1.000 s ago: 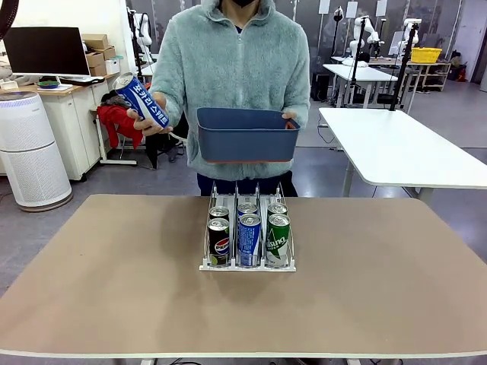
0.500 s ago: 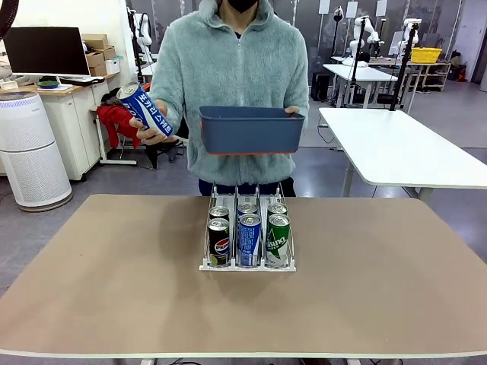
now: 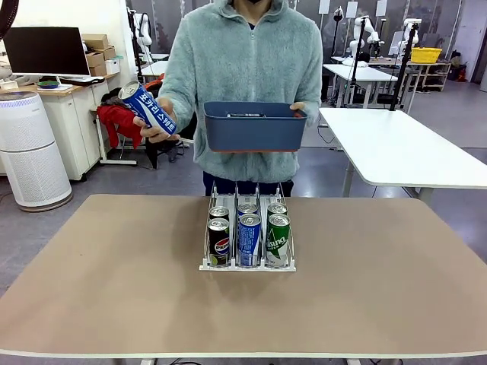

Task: Fill the beverage cans into the dispenser.
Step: Pick up the Ionic drink handed by the human.

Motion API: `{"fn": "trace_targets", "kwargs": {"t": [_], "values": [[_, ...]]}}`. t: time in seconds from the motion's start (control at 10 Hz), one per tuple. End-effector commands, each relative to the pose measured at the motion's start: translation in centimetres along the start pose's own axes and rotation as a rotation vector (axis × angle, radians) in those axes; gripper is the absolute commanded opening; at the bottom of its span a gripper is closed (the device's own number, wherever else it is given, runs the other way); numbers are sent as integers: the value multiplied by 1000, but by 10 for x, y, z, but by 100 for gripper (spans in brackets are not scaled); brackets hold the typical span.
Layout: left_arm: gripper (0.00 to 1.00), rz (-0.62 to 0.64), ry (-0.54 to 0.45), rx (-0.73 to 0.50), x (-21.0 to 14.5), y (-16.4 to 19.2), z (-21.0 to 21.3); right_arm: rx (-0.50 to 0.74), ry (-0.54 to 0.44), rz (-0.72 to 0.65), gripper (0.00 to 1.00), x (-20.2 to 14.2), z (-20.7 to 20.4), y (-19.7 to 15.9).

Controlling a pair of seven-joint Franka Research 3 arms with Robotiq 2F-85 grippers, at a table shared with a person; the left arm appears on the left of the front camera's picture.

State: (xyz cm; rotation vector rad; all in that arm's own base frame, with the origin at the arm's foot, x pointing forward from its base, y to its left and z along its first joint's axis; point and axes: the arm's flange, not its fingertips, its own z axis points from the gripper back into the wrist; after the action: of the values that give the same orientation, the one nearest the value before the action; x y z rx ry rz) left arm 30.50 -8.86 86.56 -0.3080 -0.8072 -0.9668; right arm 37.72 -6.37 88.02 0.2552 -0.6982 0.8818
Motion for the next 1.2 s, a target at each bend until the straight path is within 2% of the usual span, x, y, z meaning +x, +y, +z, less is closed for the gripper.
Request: {"fn": "trace_targets", "kwargs": {"t": [0.0,0.3,0.6,0.9,1.1], "values": [[100,-1,-1,-1,0,0,0,0,1,2,100,1,0,1],[100,0,0,0,0,0,0,0,1,2,100,1,0,1],[100,101,69,135,-20,33,-22,0,1,2,100,1,0,1],[100,133,111,210,-50,41,-60,0,1,2,100,1,0,1],[100,157,148,151,-68,46,-95,0,1,2,100,1,0,1]]}}
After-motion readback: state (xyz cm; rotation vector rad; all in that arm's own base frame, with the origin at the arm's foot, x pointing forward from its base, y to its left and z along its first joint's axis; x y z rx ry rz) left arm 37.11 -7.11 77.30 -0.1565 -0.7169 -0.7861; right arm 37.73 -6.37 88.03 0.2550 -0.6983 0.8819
